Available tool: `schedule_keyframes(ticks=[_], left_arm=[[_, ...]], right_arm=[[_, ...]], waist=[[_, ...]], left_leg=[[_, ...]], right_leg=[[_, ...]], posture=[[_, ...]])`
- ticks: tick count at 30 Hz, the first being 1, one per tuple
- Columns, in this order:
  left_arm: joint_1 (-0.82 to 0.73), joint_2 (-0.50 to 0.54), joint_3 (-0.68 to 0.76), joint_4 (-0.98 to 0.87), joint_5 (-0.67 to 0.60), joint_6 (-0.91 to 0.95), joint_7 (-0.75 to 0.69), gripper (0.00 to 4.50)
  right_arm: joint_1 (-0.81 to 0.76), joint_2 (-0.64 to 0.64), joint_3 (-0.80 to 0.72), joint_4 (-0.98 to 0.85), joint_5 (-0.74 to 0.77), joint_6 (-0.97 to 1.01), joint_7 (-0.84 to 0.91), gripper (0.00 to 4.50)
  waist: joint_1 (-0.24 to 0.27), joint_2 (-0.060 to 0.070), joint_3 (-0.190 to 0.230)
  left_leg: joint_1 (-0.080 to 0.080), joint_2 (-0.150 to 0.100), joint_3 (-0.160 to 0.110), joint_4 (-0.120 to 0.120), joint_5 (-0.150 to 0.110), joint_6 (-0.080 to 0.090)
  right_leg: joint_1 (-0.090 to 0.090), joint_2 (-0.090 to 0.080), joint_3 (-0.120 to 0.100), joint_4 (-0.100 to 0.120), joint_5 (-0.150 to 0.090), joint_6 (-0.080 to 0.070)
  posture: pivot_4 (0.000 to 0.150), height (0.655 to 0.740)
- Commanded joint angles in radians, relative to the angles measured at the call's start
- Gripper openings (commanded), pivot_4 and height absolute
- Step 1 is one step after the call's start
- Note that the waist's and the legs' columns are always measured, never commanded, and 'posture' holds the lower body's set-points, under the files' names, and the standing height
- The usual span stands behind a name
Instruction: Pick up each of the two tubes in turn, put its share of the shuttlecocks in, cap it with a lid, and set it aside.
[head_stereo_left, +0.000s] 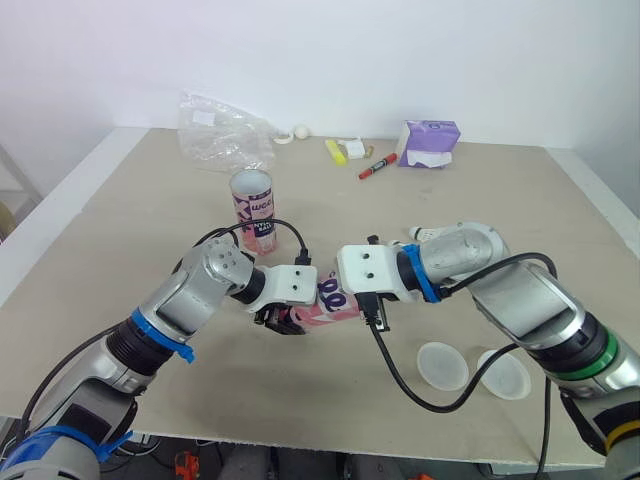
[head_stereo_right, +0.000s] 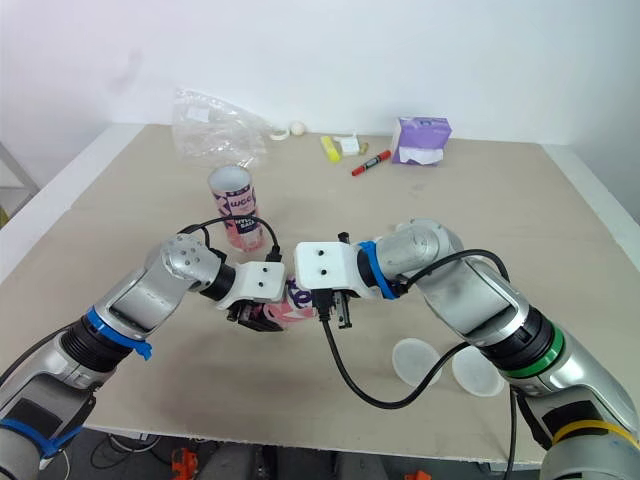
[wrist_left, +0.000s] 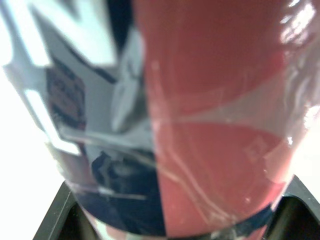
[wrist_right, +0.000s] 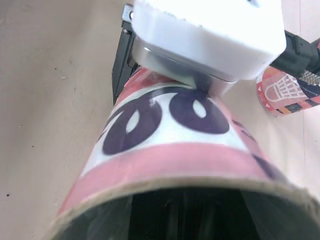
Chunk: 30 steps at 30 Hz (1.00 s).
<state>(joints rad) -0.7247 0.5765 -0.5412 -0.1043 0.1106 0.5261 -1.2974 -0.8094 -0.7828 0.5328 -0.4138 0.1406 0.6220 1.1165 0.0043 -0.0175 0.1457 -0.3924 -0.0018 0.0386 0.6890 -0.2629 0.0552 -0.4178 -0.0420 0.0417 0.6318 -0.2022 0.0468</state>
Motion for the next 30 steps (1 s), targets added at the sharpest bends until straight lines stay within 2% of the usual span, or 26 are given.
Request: schedule_keyframes(ticks=[1, 8, 12, 16, 20, 24, 29, 30], left_arm=[[0.018, -0.018, -0.046, 0.001, 0.020, 0.003, 0.019, 2.87], [0.029, -0.017, -0.042, -0.005, 0.021, 0.006, 0.022, 2.87], [0.034, -0.016, -0.043, -0.006, 0.025, -0.004, 0.024, 2.87], [0.031, -0.020, -0.035, -0.004, 0.022, 0.002, 0.025, 2.87], [0.038, -0.010, -0.030, 0.005, 0.024, -0.011, 0.023, 2.87], [0.038, -0.006, -0.023, 0.021, 0.020, -0.040, 0.026, 2.87], [0.048, -0.033, 0.005, 0.071, -0.002, -0.089, 0.052, 2.87], [0.053, -0.036, 0.009, 0.086, -0.003, -0.107, 0.056, 2.87]], right_arm=[[-0.001, 0.028, 0.046, 0.028, -0.027, -0.007, 0.036, 0.16], [0.015, 0.069, 0.030, 0.048, -0.042, -0.013, 0.061, 0.16], [0.013, 0.058, -0.037, 0.045, -0.015, 0.012, 0.081, 0.16], [0.051, -0.034, -0.237, -0.016, 0.101, 0.090, 0.113, 0.16], [0.136, -0.147, -0.469, -0.088, 0.248, 0.143, 0.145, 0.16], [0.209, -0.182, -0.694, -0.081, 0.390, 0.224, 0.112, 0.16], [0.315, -0.254, -0.839, -0.046, 0.437, 0.227, 0.105, 0.16], [0.342, -0.268, -0.859, -0.045, 0.440, 0.217, 0.108, 0.16]], waist=[[0.000, 0.001, -0.001], [0.000, 0.005, -0.004], [0.000, 0.005, -0.004], [0.008, 0.005, -0.003], [0.010, 0.005, -0.002], [0.010, 0.005, -0.002], [0.013, 0.005, -0.002], [0.014, 0.005, -0.002]], left_leg=[[0.001, 0.000, 0.000, 0.000, 0.000, 0.000], [0.002, 0.001, 0.000, -0.001, 0.000, 0.000], [0.002, 0.002, 0.000, -0.001, 0.000, 0.000], [0.000, 0.001, 0.000, -0.001, 0.000, -0.001], [-0.011, -0.002, 0.000, -0.001, 0.000, 0.000], [-0.016, -0.004, 0.000, -0.001, -0.001, 0.001], [-0.015, -0.004, -0.002, -0.001, -0.001, 0.001], [-0.015, -0.004, -0.002, -0.001, -0.001, 0.001]], right_leg=[[0.000, 0.000, 0.000, 0.000, 0.000, 0.000], [0.000, 0.000, -0.002, 0.000, 0.000, 0.000], [0.000, 0.000, -0.002, 0.000, 0.000, -0.001], [0.000, -0.005, -0.005, 0.000, 0.000, -0.001], [-0.004, -0.016, -0.013, -0.002, -0.001, -0.001], [-0.002, -0.019, -0.014, -0.004, -0.002, -0.002], [-0.001, -0.020, -0.017, -0.004, -0.003, -0.002], [0.000, -0.020, -0.019, -0.004, -0.006, 0.003]], posture=[[0.150, 0.7400], [0.150, 0.7400], [0.150, 0.7400], [0.150, 0.7400], [0.150, 0.7400], [0.150, 0.7400], [0.150, 0.7400], [0.150, 0.7400]])
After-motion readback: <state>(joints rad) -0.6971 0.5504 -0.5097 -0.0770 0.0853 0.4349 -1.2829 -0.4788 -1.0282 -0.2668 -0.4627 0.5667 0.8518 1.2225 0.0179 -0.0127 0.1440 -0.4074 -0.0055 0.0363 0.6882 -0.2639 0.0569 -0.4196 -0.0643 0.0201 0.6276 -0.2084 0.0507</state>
